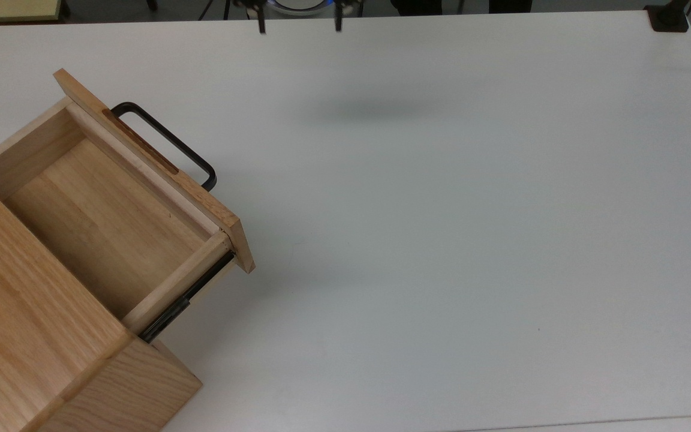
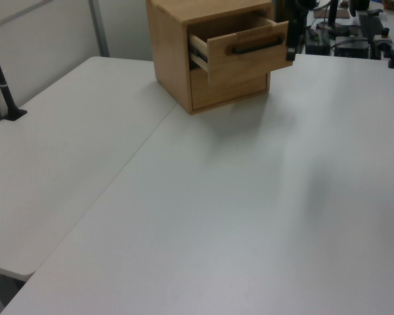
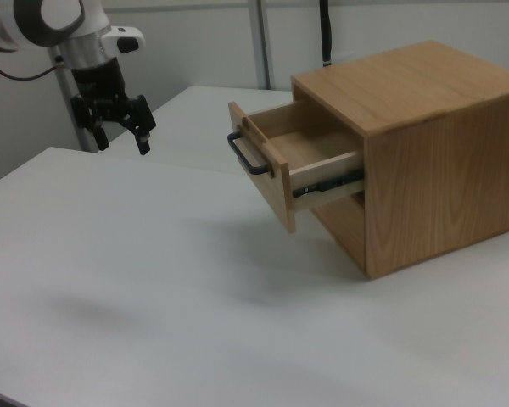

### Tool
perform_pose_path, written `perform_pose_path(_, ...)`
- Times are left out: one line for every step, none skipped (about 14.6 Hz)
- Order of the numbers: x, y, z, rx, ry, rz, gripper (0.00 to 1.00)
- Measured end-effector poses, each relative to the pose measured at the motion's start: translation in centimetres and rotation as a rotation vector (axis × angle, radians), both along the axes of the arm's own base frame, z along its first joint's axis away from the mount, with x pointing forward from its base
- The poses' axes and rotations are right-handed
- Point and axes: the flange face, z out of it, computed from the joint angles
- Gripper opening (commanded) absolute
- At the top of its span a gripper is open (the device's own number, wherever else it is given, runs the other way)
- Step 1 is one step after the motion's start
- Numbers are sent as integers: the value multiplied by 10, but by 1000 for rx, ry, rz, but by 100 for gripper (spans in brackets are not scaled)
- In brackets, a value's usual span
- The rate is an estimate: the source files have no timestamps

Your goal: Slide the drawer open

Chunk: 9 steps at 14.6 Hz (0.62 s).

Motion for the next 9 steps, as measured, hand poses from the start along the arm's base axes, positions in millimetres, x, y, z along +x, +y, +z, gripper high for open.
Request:
perform_pose_path(-4, -7, 1, 6, 21, -23, 100)
perform_pose_path(-6, -14, 1, 9, 35, -42, 100)
perform_pose_path(-6, -22, 0, 16, 43, -62, 100)
perform_pose_path(-6, -32, 0, 27, 47, -82, 100)
perform_pose_path(-5, -40, -1, 36, 48, -98, 100)
perform_pose_path(-5, -45, -1, 38, 49, -108, 100)
perform_pose_path(-5, -47, -1, 38, 49, -112, 100)
perform_pose_path(-5, -47, -1, 38, 49, -112, 100)
perform_pose_path(-5, -46, -1, 38, 49, -111, 100)
